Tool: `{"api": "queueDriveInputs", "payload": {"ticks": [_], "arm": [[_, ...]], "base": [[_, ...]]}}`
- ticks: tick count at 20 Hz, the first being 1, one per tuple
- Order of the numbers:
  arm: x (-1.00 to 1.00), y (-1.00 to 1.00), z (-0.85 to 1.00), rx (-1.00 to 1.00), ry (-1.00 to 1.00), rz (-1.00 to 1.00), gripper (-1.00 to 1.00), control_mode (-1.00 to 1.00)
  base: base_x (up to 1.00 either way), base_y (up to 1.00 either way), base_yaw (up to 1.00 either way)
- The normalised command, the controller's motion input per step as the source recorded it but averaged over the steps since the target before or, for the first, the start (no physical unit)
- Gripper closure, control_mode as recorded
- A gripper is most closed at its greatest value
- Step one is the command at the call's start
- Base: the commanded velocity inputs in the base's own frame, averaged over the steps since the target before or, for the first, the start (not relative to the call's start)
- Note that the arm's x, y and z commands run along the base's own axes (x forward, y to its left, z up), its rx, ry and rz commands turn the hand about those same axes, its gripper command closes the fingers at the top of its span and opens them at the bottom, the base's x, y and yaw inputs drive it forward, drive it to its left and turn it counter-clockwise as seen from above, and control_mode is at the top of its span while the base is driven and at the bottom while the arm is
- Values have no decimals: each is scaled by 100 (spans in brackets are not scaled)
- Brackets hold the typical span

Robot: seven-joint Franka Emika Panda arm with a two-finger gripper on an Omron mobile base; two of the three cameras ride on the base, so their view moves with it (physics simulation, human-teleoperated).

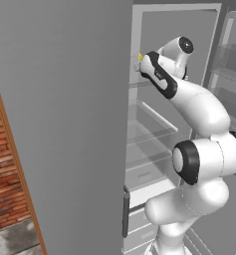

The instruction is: There is a bowl on the dining counter. Grab a lemon wedge from the fridge and place it in the bowl. Then get the liquor bottle and glass cup from the cabinet and place them next to the bowl.

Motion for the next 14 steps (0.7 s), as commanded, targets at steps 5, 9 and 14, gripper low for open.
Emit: {"api": "queueDriveInputs", "payload": {"ticks": [5,9,14], "arm": [[-8,11,1,-1,1,1,100,-100],[-14,0,0,0,-5,0,100,-100],[-69,4,5,-4,-17,0,100,-100]], "base": [[0,0,0],[0,0,0],[0,0,0]]}}
